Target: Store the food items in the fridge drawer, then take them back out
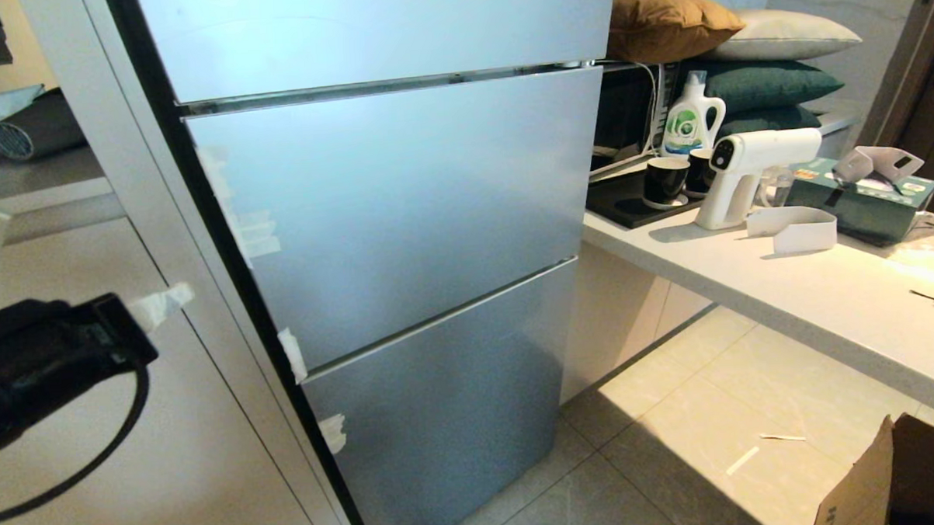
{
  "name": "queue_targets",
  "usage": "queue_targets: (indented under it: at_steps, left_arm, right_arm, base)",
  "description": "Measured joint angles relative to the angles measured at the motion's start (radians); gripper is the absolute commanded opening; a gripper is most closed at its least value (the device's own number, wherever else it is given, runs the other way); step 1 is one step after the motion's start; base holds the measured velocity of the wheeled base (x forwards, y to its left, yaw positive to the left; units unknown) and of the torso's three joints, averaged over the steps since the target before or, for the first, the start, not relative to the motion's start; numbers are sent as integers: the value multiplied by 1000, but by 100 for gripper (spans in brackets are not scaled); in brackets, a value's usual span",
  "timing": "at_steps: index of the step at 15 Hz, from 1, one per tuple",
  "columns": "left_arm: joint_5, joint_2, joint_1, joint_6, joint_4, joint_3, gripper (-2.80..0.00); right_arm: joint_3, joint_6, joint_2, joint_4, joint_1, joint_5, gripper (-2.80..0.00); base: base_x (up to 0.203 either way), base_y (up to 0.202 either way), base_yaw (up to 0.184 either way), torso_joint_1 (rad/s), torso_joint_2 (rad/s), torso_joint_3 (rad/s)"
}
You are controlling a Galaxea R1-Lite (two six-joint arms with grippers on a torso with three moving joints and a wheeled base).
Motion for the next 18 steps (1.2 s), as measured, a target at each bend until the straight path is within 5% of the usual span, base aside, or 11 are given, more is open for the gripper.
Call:
queue_targets:
  at_steps: [4,10,13,18]
  left_arm:
    - [12,178,14,14,-87,-109,-280]
    - [-23,254,128,35,-108,-177,-280]
    - [-98,321,125,30,-217,-214,-280]
    - [-101,456,119,29,-438,-255,-280]
  right_arm:
    - [0,0,0,-1,0,0,-280]
    - [0,0,0,0,0,-1,-280]
    - [0,0,0,0,0,0,-280]
    - [0,0,0,0,-1,0,-280]
  base:
    - [0,0,0,0,0,0]
    - [0,0,0,0,0,0]
    - [0,0,0,0,0,0]
    - [0,0,0,0,0,0]
